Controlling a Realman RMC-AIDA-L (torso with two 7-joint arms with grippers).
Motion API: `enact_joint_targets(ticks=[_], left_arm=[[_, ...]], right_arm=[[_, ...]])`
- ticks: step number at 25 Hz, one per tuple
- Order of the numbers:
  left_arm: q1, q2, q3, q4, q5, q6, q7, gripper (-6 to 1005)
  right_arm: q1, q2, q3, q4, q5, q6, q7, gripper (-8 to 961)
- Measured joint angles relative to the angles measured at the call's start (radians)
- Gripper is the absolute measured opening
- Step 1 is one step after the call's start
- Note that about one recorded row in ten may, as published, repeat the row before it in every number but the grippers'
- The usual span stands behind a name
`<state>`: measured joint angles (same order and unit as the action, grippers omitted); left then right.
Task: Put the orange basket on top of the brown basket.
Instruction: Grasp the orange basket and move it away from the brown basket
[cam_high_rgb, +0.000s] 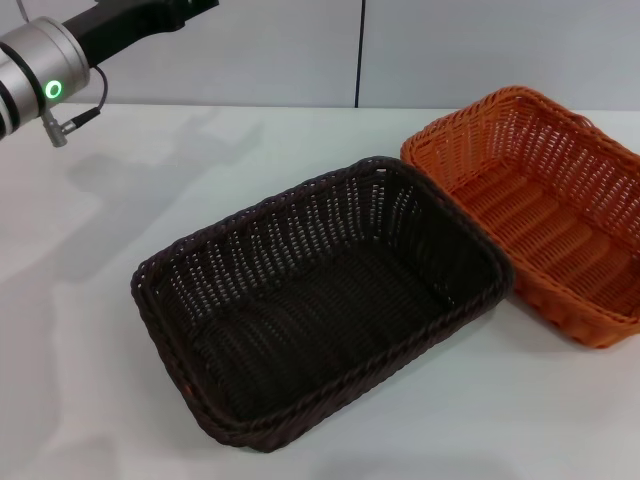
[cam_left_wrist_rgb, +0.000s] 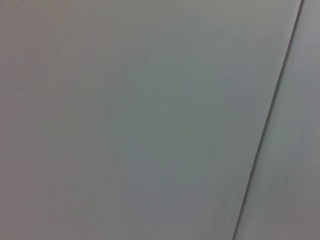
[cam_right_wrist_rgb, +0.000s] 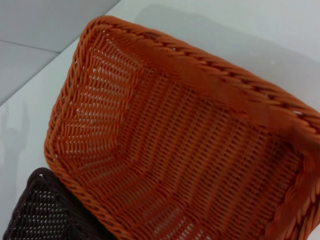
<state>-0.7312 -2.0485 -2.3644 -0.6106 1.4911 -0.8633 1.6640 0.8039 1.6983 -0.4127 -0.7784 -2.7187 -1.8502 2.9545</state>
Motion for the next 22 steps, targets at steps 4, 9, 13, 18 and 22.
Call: enact_joint_targets(ticks=[4, 9, 13, 18, 22], left_arm=[[-0.009, -0.001, 0.011, 0.002, 0.000, 0.011, 0.000, 849], [-0.011, -0.002, 0.011, 0.002, 0.000, 0.016, 0.003, 849], [-0.015, -0.002, 0.011, 0.010, 0.000, 0.024, 0.009, 849], [-0.016, -0.002, 0.011, 0.011, -0.003, 0.027, 0.010, 849], [-0.016, -0.002, 0.011, 0.015, -0.006, 0.027, 0.010, 849]], right_arm=[[-0.004, -0.004, 0.010, 0.013, 0.001, -0.016, 0.000, 670], [-0.011, -0.006, 0.011, 0.065, 0.001, -0.022, 0.001, 670], [-0.017, -0.007, 0.011, 0.075, 0.001, -0.022, 0.001, 670], [-0.024, 0.001, 0.003, 0.085, 0.001, -0.014, 0.001, 670], [-0.026, 0.004, -0.001, 0.135, 0.001, 0.014, -0.008, 670]])
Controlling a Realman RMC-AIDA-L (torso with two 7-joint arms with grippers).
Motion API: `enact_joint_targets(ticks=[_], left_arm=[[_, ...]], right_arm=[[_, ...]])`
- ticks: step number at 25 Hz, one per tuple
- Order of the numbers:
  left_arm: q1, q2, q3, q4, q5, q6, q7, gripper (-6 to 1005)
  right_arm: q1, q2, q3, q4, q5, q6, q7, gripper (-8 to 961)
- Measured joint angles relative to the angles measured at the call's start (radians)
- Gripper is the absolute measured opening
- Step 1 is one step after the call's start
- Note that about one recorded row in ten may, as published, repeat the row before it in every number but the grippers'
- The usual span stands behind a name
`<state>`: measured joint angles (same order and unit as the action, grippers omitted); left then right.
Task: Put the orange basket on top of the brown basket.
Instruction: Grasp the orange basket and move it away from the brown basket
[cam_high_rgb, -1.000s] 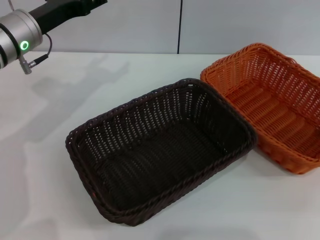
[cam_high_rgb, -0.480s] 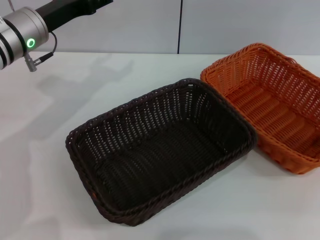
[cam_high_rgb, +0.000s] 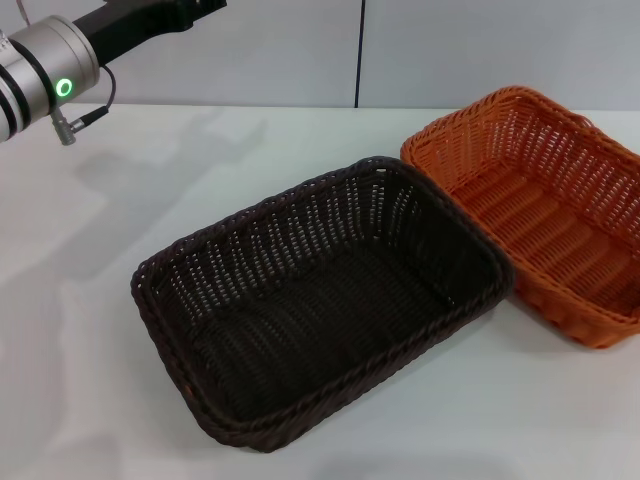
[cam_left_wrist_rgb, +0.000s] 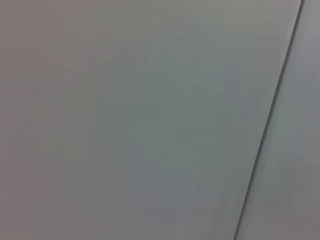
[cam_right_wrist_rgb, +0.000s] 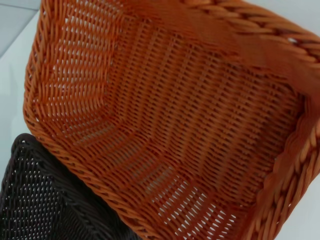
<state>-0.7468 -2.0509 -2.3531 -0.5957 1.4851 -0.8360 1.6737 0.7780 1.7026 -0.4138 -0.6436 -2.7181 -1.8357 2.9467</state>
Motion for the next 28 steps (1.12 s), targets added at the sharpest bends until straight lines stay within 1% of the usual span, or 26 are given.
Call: enact_joint_targets(ticks=[2, 6, 11, 14, 15, 16, 20, 25, 28], left_arm=[[0.001, 0.000, 0.000, 0.000, -0.001, 0.000, 0.000, 849], [0.005, -0.001, -0.002, 0.001, -0.001, 0.000, 0.000, 849], [0.007, -0.001, -0.003, 0.001, -0.002, 0.000, 0.000, 849], [0.007, -0.002, -0.003, 0.003, -0.002, 0.000, 0.000, 849], [0.005, -0.001, -0.005, 0.008, -0.002, 0.000, 0.000, 849], [0.005, -0.001, -0.005, 0.008, -0.002, 0.000, 0.000, 849], [0.001, -0.001, -0.004, 0.014, -0.002, 0.006, 0.000, 849], [-0.001, 0.001, -0.002, 0.022, -0.002, 0.013, 0.000, 849], [-0.002, 0.002, -0.002, 0.022, -0.002, 0.014, 0.000, 849]], right_arm=[[-0.001, 0.001, 0.000, 0.004, 0.000, 0.004, -0.001, 670], [-0.010, 0.008, 0.000, 0.008, 0.000, 0.028, -0.003, 669], [-0.020, 0.015, 0.000, 0.032, 0.000, 0.082, -0.007, 669], [-0.023, 0.025, 0.000, 0.047, 0.000, 0.120, -0.019, 669], [-0.024, 0.033, 0.004, 0.054, 0.000, 0.145, -0.029, 669], [-0.024, 0.033, 0.004, 0.054, 0.000, 0.145, -0.029, 669], [-0.026, 0.049, 0.003, 0.070, 0.000, 0.191, -0.056, 665], [-0.029, 0.054, -0.001, 0.066, 0.000, 0.204, -0.091, 643], [-0.032, 0.051, -0.001, 0.065, 0.000, 0.206, -0.098, 583]])
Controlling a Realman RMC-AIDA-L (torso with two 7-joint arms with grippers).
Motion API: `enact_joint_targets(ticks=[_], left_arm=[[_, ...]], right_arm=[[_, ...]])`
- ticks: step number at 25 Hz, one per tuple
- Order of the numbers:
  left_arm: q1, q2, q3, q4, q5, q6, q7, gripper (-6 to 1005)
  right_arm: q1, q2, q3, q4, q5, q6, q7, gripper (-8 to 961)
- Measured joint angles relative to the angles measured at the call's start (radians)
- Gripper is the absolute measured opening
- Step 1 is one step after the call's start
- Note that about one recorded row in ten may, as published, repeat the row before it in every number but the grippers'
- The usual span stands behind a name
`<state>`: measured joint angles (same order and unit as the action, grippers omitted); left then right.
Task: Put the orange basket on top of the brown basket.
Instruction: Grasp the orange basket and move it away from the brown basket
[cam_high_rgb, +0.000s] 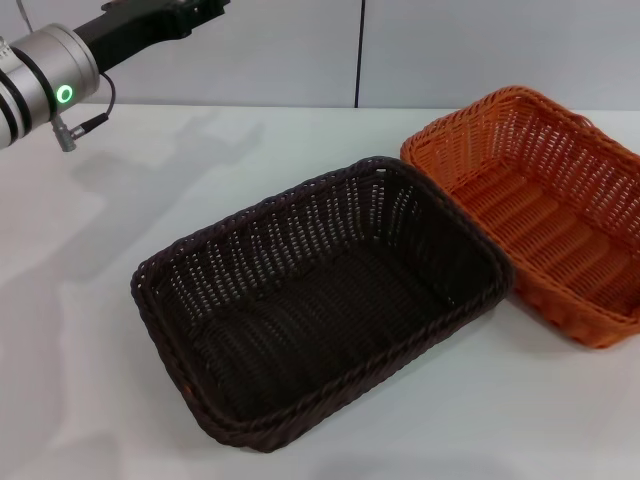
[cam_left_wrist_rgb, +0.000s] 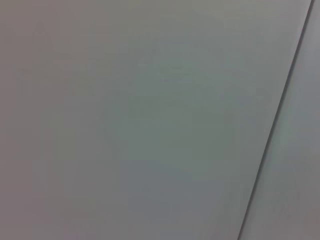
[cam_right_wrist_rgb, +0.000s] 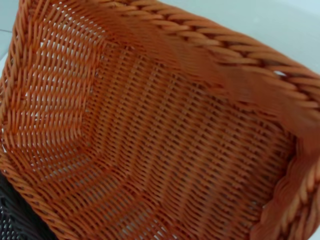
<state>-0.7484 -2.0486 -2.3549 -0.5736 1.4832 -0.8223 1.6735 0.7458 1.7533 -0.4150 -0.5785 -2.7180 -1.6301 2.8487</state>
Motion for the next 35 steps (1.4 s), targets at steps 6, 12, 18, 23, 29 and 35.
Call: enact_joint_targets(ticks=[6, 12, 18, 23, 29, 35], left_arm=[[0.000, 0.000, 0.000, 0.003, 0.000, 0.007, 0.000, 849], [0.000, 0.001, 0.000, 0.005, 0.000, 0.010, 0.000, 849], [0.000, 0.000, 0.000, 0.013, 0.000, 0.011, 0.000, 849], [0.003, -0.002, -0.004, 0.015, 0.000, 0.012, 0.000, 849], [0.001, -0.004, -0.007, 0.017, 0.000, 0.015, 0.000, 849], [0.000, -0.005, -0.009, 0.017, 0.000, 0.016, -0.001, 849]], right_arm=[[-0.021, -0.010, 0.000, -0.011, -0.002, 0.003, -0.013, 464], [-0.042, -0.004, 0.003, -0.059, 0.000, 0.027, -0.013, 259], [-0.057, 0.004, 0.008, -0.082, 0.008, 0.088, -0.013, 229], [-0.070, 0.011, 0.001, -0.086, 0.060, 0.140, -0.022, 223], [-0.087, 0.015, 0.008, -0.089, 0.120, 0.210, -0.060, 216], [-0.105, 0.018, 0.008, -0.090, 0.254, 0.259, -0.108, 217]])
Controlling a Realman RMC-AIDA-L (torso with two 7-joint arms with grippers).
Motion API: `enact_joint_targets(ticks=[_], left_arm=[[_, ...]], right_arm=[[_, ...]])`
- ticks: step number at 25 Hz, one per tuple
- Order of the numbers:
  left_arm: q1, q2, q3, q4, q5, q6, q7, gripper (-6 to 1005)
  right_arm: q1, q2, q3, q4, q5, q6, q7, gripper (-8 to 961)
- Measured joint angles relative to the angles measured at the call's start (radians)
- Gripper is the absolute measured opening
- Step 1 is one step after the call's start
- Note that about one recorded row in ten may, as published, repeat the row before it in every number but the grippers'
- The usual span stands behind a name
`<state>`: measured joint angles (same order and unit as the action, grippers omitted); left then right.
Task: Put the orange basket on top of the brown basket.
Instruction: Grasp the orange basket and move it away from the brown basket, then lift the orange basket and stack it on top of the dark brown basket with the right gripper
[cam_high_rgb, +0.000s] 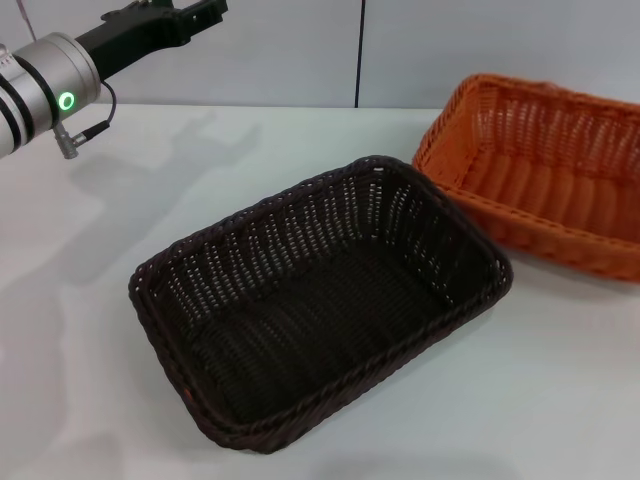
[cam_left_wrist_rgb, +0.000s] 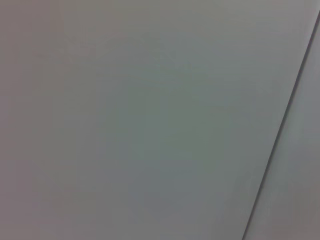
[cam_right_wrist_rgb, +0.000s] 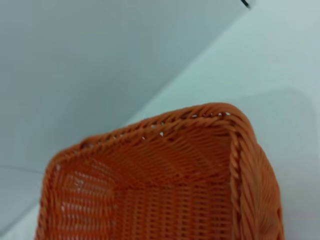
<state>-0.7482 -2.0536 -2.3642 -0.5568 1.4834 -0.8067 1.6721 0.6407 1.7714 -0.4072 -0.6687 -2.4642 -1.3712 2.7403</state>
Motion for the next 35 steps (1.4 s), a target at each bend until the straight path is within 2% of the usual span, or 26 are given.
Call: enact_joint_targets(ticks=[11, 22, 24, 26, 27, 28, 30, 35], left_arm=[[-0.001, 0.000, -0.001, -0.005, -0.005, 0.001, -0.001, 849], [-0.002, 0.003, -0.004, -0.011, -0.006, 0.016, 0.001, 849], [-0.001, 0.003, -0.004, -0.011, -0.008, 0.016, 0.001, 849], [0.000, 0.003, -0.004, -0.011, -0.013, 0.017, 0.001, 849], [0.000, 0.003, -0.004, -0.011, -0.015, 0.018, 0.001, 849], [-0.001, 0.003, -0.004, -0.011, -0.015, 0.021, 0.001, 849], [-0.004, 0.003, -0.004, -0.010, -0.015, 0.023, 0.001, 849], [-0.012, 0.002, -0.002, -0.003, -0.016, 0.029, 0.001, 849]], right_arm=[[-0.034, 0.027, 0.002, -0.015, 0.213, 0.079, -0.099, 216], [-0.030, 0.061, -0.005, -0.011, 0.499, 0.095, -0.329, 217], [-0.026, 0.064, -0.006, -0.010, 0.509, 0.094, -0.337, 217], [-0.012, 0.075, -0.008, -0.007, 0.524, 0.085, -0.353, 217], [0.003, 0.088, -0.014, -0.006, 0.535, 0.071, -0.373, 216], [0.003, 0.088, -0.014, -0.006, 0.535, 0.071, -0.373, 216], [0.022, 0.101, -0.038, -0.007, 0.539, 0.054, -0.385, 216], [0.061, 0.144, -0.101, -0.018, 0.541, 0.032, -0.411, 217]])
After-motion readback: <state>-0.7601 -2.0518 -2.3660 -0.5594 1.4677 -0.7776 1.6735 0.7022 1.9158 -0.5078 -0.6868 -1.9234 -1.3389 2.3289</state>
